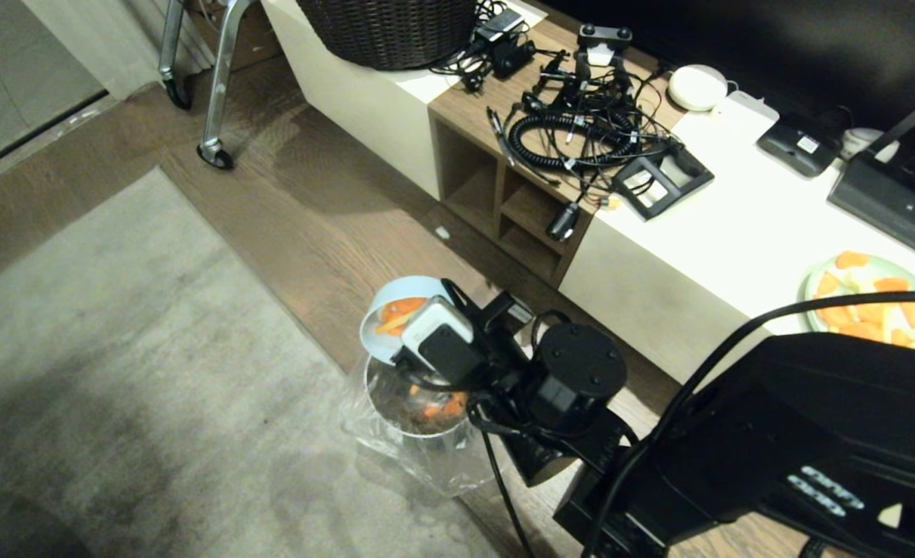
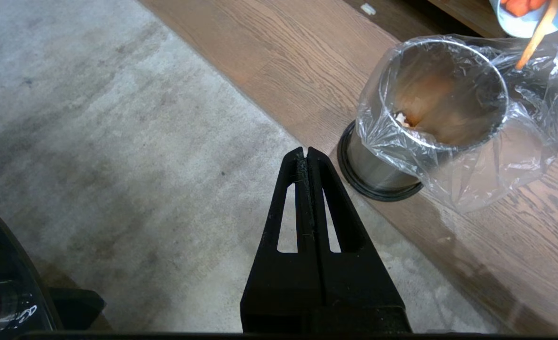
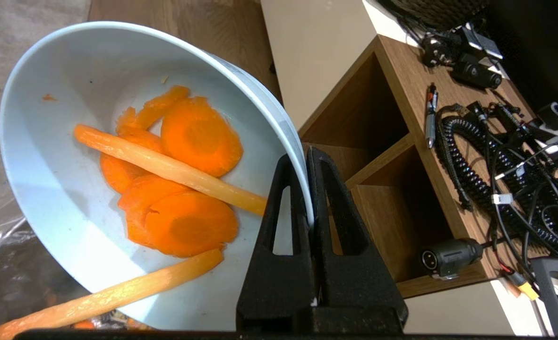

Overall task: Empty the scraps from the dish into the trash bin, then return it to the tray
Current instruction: Pour the leftover food from the bowl into the trash can

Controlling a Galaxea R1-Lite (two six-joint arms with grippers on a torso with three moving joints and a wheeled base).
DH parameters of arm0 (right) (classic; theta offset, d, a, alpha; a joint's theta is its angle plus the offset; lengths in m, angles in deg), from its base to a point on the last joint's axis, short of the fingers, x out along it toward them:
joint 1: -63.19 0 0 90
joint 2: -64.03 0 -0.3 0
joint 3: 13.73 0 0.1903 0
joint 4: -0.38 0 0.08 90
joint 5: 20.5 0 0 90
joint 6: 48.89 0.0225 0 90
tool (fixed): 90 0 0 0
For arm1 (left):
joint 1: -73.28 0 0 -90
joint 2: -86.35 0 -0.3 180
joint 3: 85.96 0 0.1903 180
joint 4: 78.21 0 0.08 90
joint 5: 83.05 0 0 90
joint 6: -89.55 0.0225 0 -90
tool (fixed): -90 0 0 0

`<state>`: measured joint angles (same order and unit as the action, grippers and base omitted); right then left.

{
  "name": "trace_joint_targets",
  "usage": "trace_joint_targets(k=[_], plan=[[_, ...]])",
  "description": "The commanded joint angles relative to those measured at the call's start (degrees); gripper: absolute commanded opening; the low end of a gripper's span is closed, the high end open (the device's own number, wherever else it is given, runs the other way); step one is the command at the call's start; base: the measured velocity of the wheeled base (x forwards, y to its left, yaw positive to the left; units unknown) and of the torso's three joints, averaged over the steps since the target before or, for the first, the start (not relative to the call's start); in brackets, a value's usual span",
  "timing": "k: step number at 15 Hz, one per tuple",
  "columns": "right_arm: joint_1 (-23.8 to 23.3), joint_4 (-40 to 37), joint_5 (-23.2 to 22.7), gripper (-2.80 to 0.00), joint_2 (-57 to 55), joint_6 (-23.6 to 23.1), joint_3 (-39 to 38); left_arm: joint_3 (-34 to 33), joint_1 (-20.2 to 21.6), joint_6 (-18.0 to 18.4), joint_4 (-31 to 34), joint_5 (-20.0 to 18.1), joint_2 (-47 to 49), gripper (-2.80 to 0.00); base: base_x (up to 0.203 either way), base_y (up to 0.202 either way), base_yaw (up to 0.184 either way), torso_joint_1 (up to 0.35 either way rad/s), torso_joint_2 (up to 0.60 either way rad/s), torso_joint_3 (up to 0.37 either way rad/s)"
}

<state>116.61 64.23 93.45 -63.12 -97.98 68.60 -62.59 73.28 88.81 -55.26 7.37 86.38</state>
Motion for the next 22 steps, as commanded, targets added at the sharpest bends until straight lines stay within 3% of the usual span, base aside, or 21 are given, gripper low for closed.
trace_joint_targets(k=[1, 4, 8, 12, 16, 22], plan=[[0.02, 2.74, 0.14, -2.80, -0.12, -0.38, 0.98, 0.00, 0.00, -0.05, -0.02, 0.02, -0.02, -2.80, 0.000, 0.000, 0.000, 0.000, 0.00, 0.000], [0.02, 2.74, -0.78, -2.80, -0.78, -2.25, 3.16, 0.00, 0.00, -0.05, -0.02, 0.02, -0.02, -2.80, 0.000, 0.000, 0.000, 0.000, 0.00, 0.000], [0.02, 2.74, -6.85, -2.80, -0.78, -4.79, 5.08, 0.00, 0.00, -0.05, -0.02, 0.02, -0.02, -2.80, 0.000, 0.000, 0.000, 0.000, 0.00, 0.000], [-0.07, 2.74, -7.27, -2.80, -0.56, -4.96, 5.20, 0.00, 0.00, -0.05, -0.02, 0.02, -0.02, -2.80, 0.000, 0.000, 0.000, 0.000, 0.00, 0.000], [-0.57, 2.74, -12.75, -2.80, -0.21, -7.56, 7.21, 0.00, 0.00, -0.05, -0.02, 0.02, -0.02, -2.80, 0.000, 0.000, 0.000, 0.000, 0.00, 0.000], [-1.04, 2.74, -15.34, -2.80, -0.03, -8.74, 7.22, 0.00, 0.00, -0.05, -0.02, 0.02, -0.02, -2.80, 0.000, 0.000, 0.000, 0.000, 0.00, 0.000]])
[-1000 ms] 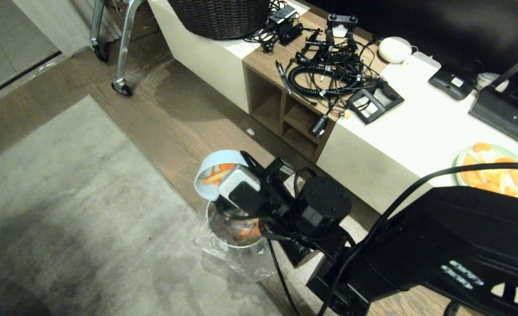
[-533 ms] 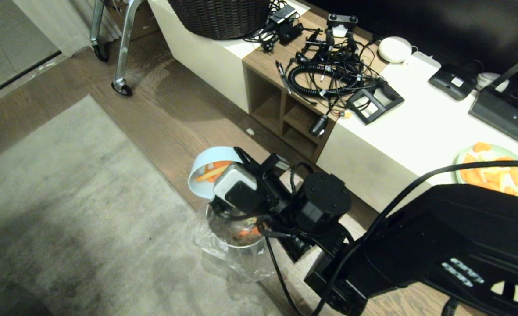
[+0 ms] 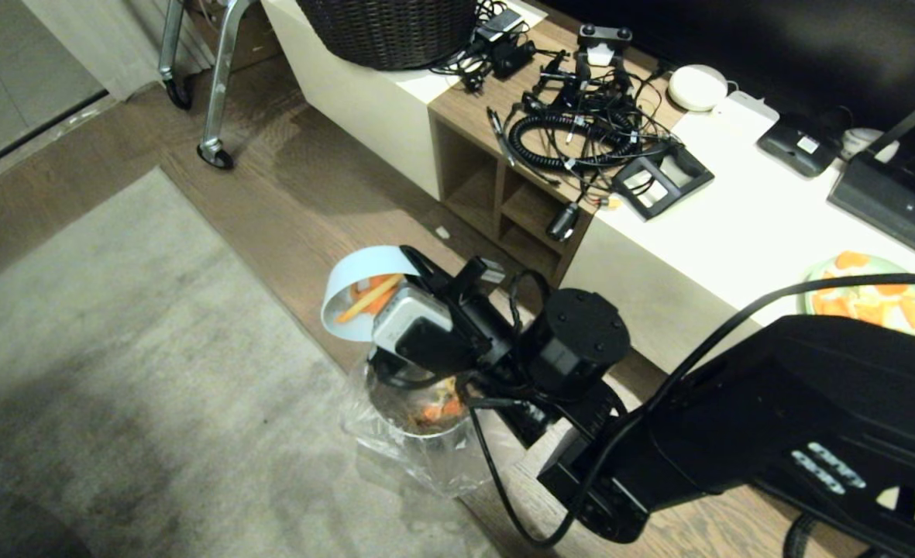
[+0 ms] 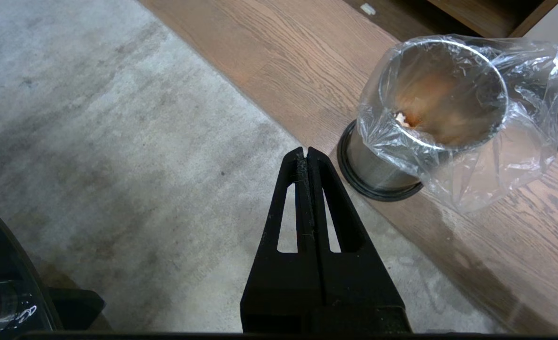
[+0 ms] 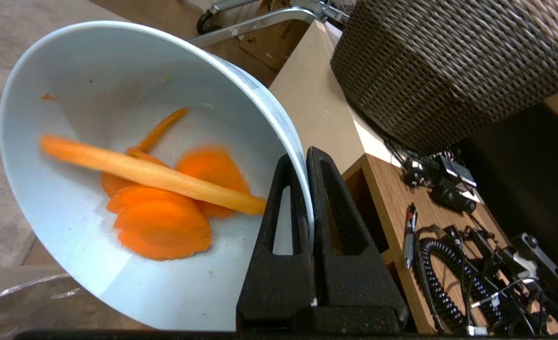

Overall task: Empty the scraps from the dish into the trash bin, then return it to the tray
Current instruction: Pour the leftover food from the bowl into the trash can

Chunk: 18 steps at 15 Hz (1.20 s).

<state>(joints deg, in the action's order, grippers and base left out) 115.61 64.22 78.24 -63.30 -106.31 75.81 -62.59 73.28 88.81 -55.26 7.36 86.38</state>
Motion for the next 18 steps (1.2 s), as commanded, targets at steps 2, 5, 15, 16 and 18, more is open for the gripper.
trace_joint_targets(k=[2, 5, 15, 16, 18], plan=[[-0.07, 2.75, -1.53, -2.80, 0.32, -1.22, 0.01, 0.00, 0.00, -0.05, -0.02, 0.03, -0.02, -2.80, 0.000, 0.000, 0.000, 0.000, 0.00, 0.000], [-0.29, 2.75, -4.49, -2.80, 0.32, -2.26, 0.01, 0.00, 0.00, -0.05, -0.02, 0.03, -0.02, -2.80, 0.000, 0.000, 0.000, 0.000, 0.00, 0.000], [-2.50, 2.75, -8.82, -2.80, 0.85, -4.55, 0.10, 0.00, 0.00, -0.05, -0.02, 0.03, -0.02, -2.80, 0.000, 0.000, 0.000, 0.000, 0.00, 0.000], [-2.65, 2.75, -8.82, -2.80, 0.94, -4.55, 0.10, 0.00, 0.00, -0.05, -0.02, 0.03, -0.02, -2.80, 0.000, 0.000, 0.000, 0.000, 0.00, 0.000], [-2.67, 2.75, -8.82, -2.80, 1.03, -4.55, 0.10, 0.00, 0.00, -0.05, -0.02, 0.03, -0.02, -2.80, 0.000, 0.000, 0.000, 0.000, 0.00, 0.000]])
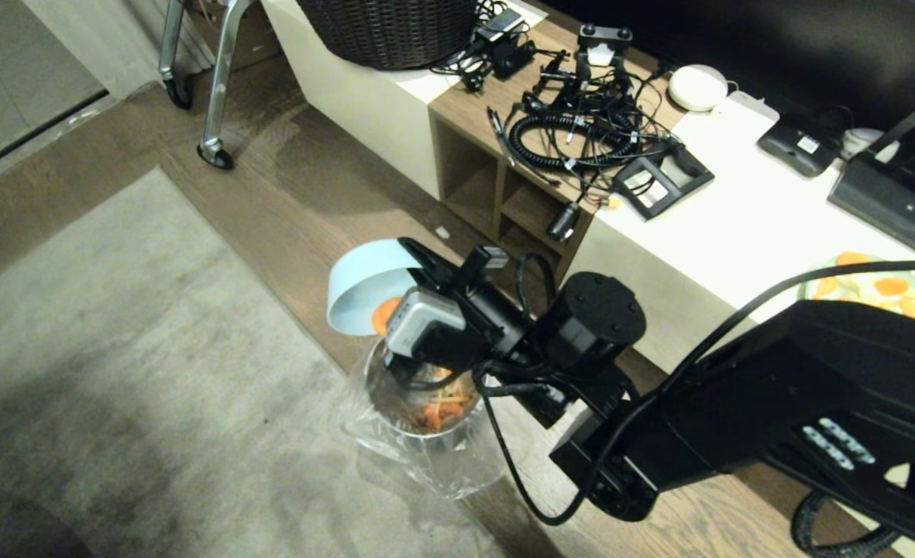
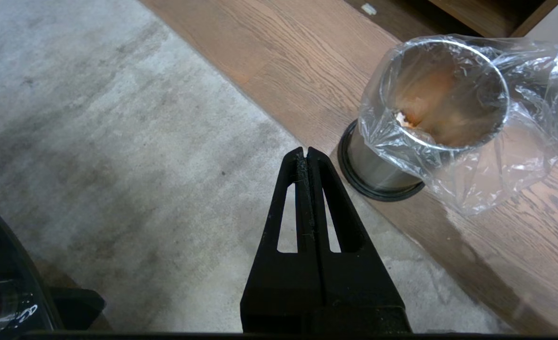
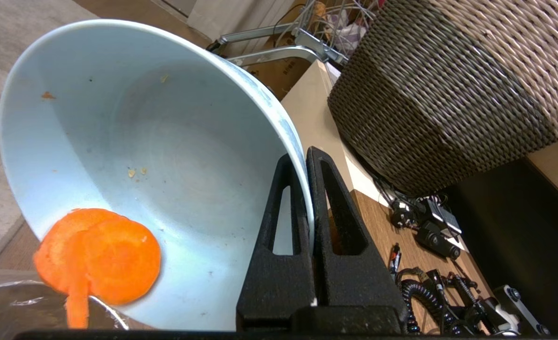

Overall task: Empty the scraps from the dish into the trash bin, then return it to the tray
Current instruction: Pour the leftover food from the bowl into the trash can

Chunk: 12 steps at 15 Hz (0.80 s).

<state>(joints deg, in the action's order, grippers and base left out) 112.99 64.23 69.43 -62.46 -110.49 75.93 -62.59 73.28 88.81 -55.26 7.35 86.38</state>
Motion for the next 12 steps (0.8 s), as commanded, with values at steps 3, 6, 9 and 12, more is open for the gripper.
trace_joint_targets(k=[3, 6, 9, 12], plan=[[-0.05, 2.74, -0.01, -2.80, 0.28, -0.36, -0.02, 0.00, 0.00, -0.05, -0.02, 0.04, -0.02, -2.80, 0.000, 0.000, 0.000, 0.000, 0.00, 0.000], [-0.05, 2.74, -0.01, -2.80, 0.28, -0.36, 0.27, 0.00, 0.00, -0.05, -0.02, 0.04, -0.02, -2.80, 0.000, 0.000, 0.000, 0.000, 0.00, 0.000], [0.04, 2.74, -0.10, -2.80, 0.19, -0.28, 2.09, 0.00, 0.00, -0.05, -0.02, 0.04, -0.02, -2.80, 0.000, 0.000, 0.000, 0.000, 0.00, 0.000], [0.04, 2.74, -0.95, -2.80, 0.28, 0.13, 3.13, 0.00, 0.00, -0.05, -0.02, 0.04, -0.02, -2.80, 0.000, 0.000, 0.000, 0.000, 0.00, 0.000]])
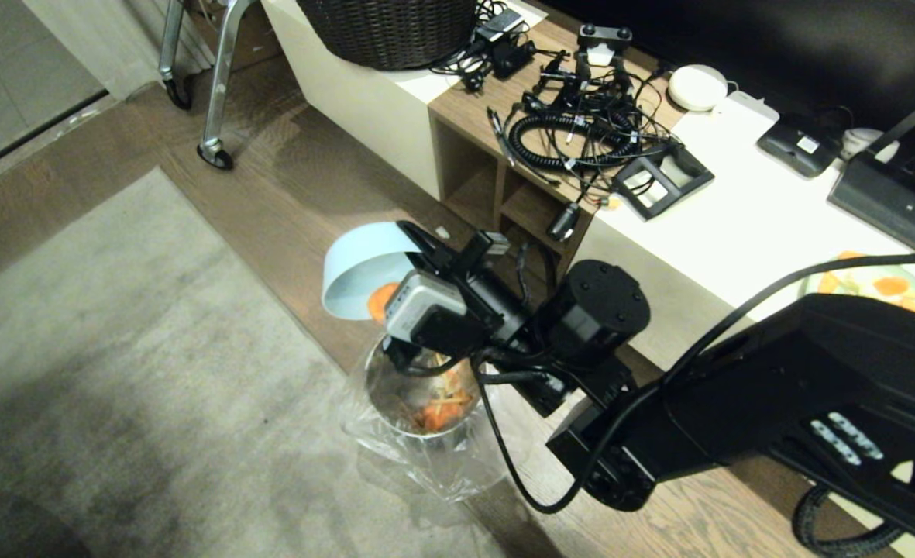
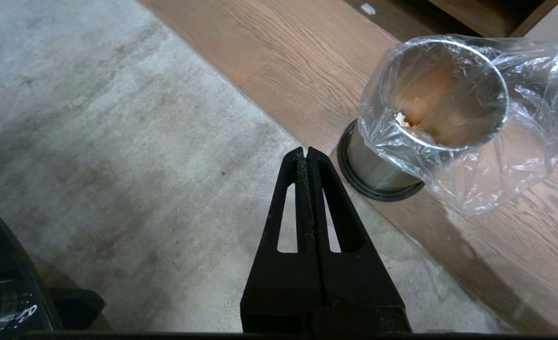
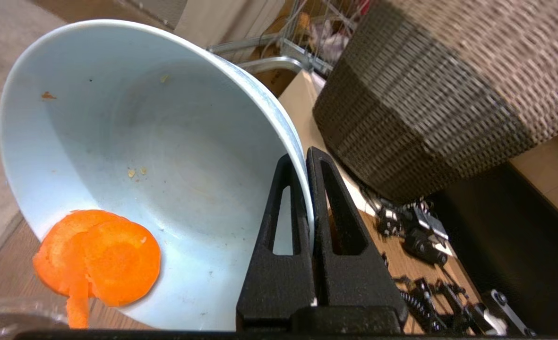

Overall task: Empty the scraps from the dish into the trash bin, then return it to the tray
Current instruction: Pour the leftover food from the bowl into the trash can

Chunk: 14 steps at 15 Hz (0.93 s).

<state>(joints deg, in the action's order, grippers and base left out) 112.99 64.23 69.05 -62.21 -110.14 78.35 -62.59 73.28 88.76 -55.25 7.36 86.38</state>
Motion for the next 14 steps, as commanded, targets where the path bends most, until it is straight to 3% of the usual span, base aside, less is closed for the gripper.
trace_joint_targets(k=[1, 7, 12, 14], plan=[[0.04, 2.74, -1.45, -2.80, -0.06, -0.03, 1.35, 0.00, 0.00, 0.00, -0.04, 0.02, -0.02, -2.80, 0.000, 0.000, 0.000, 0.000, 0.00, 0.000], [0.12, 2.74, -5.63, -2.80, -0.59, 3.35, 5.12, 0.00, 0.00, 0.00, -0.04, 0.02, -0.02, -2.80, 0.000, 0.000, 0.000, 0.000, 0.00, 0.000], [0.21, 2.74, -6.14, -2.80, -0.67, 7.04, 5.21, 0.00, 0.00, 0.00, -0.04, 0.02, -0.02, -2.80, 0.000, 0.000, 0.000, 0.000, 0.00, 0.000], [0.21, 2.74, -10.08, -2.80, -0.59, 7.67, 5.56, 0.00, 0.00, 0.00, -0.04, 0.02, -0.02, -2.80, 0.000, 0.000, 0.000, 0.000, 0.00, 0.000]])
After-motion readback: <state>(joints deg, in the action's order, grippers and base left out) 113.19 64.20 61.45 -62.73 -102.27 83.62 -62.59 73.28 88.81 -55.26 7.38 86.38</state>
